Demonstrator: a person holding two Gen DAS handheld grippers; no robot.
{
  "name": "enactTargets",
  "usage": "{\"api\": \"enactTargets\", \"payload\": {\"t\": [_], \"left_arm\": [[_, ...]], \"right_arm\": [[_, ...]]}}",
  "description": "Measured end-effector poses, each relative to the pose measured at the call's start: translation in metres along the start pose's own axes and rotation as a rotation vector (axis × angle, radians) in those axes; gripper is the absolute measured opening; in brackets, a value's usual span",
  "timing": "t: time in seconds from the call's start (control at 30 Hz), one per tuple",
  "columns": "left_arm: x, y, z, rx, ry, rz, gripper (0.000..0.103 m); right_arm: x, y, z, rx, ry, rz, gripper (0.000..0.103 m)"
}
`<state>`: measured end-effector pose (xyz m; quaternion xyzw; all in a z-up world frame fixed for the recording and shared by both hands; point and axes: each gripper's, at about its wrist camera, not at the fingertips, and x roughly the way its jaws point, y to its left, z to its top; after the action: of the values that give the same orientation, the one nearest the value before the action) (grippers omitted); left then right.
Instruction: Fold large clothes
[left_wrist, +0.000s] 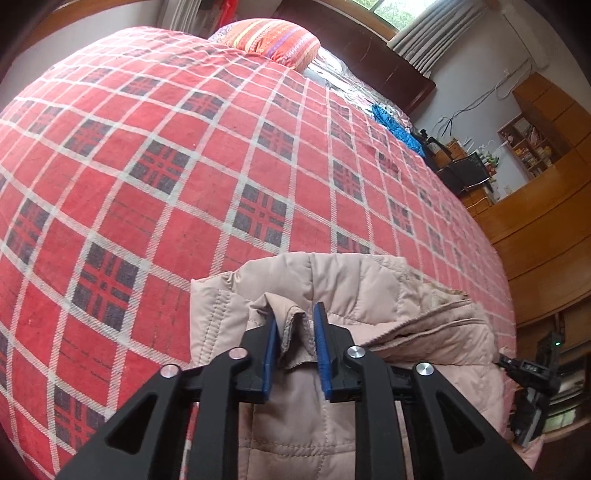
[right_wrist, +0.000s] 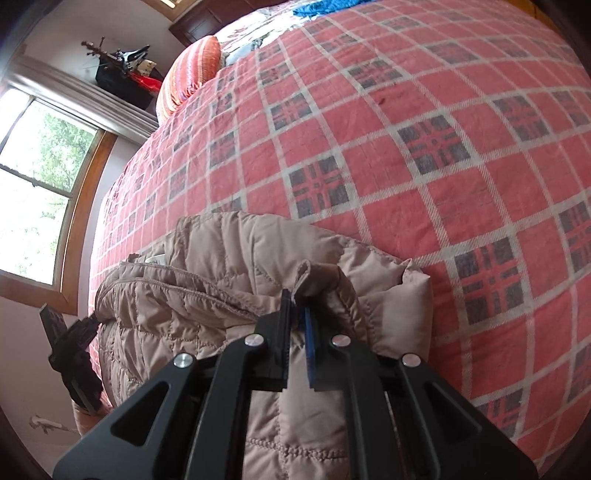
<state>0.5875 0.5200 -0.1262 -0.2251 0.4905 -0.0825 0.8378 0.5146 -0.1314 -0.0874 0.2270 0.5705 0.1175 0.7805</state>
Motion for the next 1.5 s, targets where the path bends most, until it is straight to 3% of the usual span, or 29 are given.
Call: {"api": "enactTargets", "payload": {"t": [0.07,0.1,0.13,0.17,0.2,0.37,0.53,0.87,1.0,1.07,1.13,1.23,1.33,1.5], "left_arm": [[-0.013,0.002,0.001,-0.021,-0.001,-0.043,0.029],[-0.020,0.002,0.002,-0.026,-0.009,-0.056,0.031],[-0.027,0.002,0.001,-0.024,-0.019,-0.066,0.036],[-0.039,0.002,0.000,-0.013,-0.038,-0.072,0.040],[-0.047,0.001,-0.001,-0.007,-0.048,-0.074,0.041],[-0.082,0.002,-0.022,0.042,-0.074,-0.074,0.044],[-0.097,0.007,-0.064,0.111,-0.073,-0.031,0.047],[-0.100,0.015,-0.133,0.160,-0.056,-0.045,0.049],[-0.090,0.015,-0.145,0.161,-0.022,-0.060,0.049],[-0.085,0.014,-0.149,0.160,-0.004,-0.064,0.047],[-0.081,0.014,-0.152,0.164,0.002,-0.057,0.043],[-0.079,0.016,-0.153,0.149,0.003,-0.050,0.022],[-0.081,0.022,-0.154,0.099,0.020,-0.086,0.012],[-0.075,0.026,-0.159,0.105,0.040,-0.073,0.013]], "right_arm": [[-0.012,0.004,-0.004,-0.017,-0.018,0.014,0.012],[-0.018,0.003,-0.006,-0.021,-0.025,0.021,0.024],[-0.024,0.003,-0.008,-0.022,-0.037,0.025,0.053],[-0.032,0.003,-0.011,-0.025,-0.056,0.028,0.064],[-0.043,0.004,-0.015,-0.043,-0.091,0.016,0.067],[-0.070,0.002,-0.038,-0.075,-0.106,0.047,0.063],[-0.081,-0.001,-0.087,-0.125,-0.092,0.061,0.062],[-0.076,0.001,-0.154,-0.162,-0.047,0.074,0.058],[-0.065,0.001,-0.167,-0.165,-0.025,0.069,0.047],[-0.065,0.001,-0.170,-0.173,-0.029,0.061,0.039],[-0.063,0.000,-0.171,-0.167,-0.025,0.060,0.025],[-0.062,0.002,-0.167,-0.158,-0.018,0.066,0.012],[-0.068,0.004,-0.166,-0.166,-0.031,0.065,0.010],[-0.051,0.004,-0.164,-0.151,0.031,-0.026,0.010]]}}
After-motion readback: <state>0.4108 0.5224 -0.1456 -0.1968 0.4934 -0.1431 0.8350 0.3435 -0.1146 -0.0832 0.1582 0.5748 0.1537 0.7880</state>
